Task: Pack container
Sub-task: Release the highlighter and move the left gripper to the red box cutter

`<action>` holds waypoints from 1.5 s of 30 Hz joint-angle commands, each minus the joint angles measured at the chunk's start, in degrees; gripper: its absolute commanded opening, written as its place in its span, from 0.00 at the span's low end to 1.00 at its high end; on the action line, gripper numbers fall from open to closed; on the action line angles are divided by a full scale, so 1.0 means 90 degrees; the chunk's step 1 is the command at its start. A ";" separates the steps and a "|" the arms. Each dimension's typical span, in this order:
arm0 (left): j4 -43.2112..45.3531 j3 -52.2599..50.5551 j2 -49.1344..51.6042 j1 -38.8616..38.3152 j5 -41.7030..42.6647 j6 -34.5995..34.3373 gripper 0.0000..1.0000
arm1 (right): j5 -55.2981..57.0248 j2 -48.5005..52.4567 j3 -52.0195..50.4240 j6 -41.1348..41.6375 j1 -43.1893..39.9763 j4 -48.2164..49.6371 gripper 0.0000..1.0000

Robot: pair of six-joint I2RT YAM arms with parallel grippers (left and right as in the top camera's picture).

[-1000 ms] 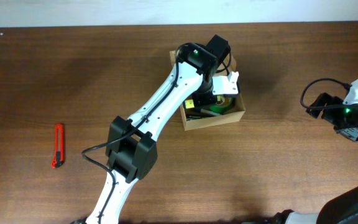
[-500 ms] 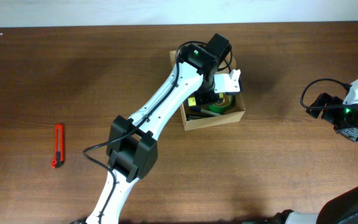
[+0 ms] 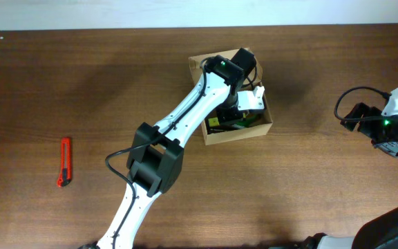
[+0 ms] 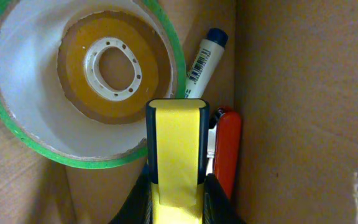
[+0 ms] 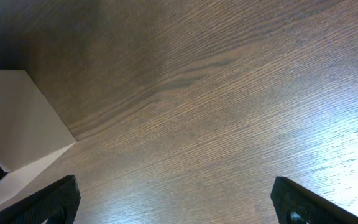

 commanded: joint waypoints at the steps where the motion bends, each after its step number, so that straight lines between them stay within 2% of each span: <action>1: 0.0015 -0.0012 0.0002 -0.0051 0.0141 -0.0080 0.02 | -0.0104 0.0022 0.0002 -0.0036 -0.0010 0.0015 1.00; 3: 0.0032 -0.0012 0.0002 -0.0049 0.0136 -0.0192 0.20 | -0.0104 0.0022 0.0002 -0.0039 -0.0010 0.0015 0.99; 9: 0.0051 -0.0012 0.0002 -0.0049 0.0114 -0.0352 0.43 | -0.0104 0.0022 0.0002 -0.0039 -0.0010 0.0015 0.99; 12: 0.0075 -0.0012 0.0002 -0.0049 0.0022 -0.0500 0.59 | -0.0104 0.0022 0.0002 -0.0039 -0.0010 0.0015 0.99; 18: 0.0080 0.0170 -0.0194 -0.0049 -0.0755 -0.1202 0.60 | -0.0104 0.0022 0.0002 -0.0039 -0.0010 0.0015 0.99; 21: 0.0051 0.0398 -0.0503 -0.0046 -0.1161 -0.1268 0.60 | -0.0104 0.0022 0.0002 -0.0039 -0.0010 0.0017 0.99; 28: 0.0153 0.0515 -0.1802 0.0092 -0.2577 -0.2001 0.60 | -0.0104 0.0022 0.0002 -0.0036 -0.0010 0.0056 0.99; 31: 0.0206 0.0515 -0.2455 0.0333 -0.2839 -0.2380 0.60 | -0.0104 0.0022 0.0002 -0.0039 -0.0010 0.0058 0.99; 34: 0.0284 0.0512 -0.3145 0.0821 -0.3215 -0.2987 0.60 | -0.0104 0.0022 0.0002 -0.0036 -0.0010 0.0056 0.99; 39: 0.0444 0.0168 -0.3966 0.1836 -0.3638 -0.3388 0.64 | -0.0114 0.0022 0.0002 -0.0034 -0.0010 0.0051 0.99; 42: 0.0636 -0.0636 -0.4512 0.2523 -0.3742 -0.3512 0.67 | -0.0131 0.0022 0.0002 -0.0034 -0.0010 0.0024 0.99; 45: 0.0610 -0.1812 -0.5013 0.3317 -0.3789 -0.3798 0.80 | -0.0131 0.0022 0.0002 -0.0034 -0.0010 0.0017 0.99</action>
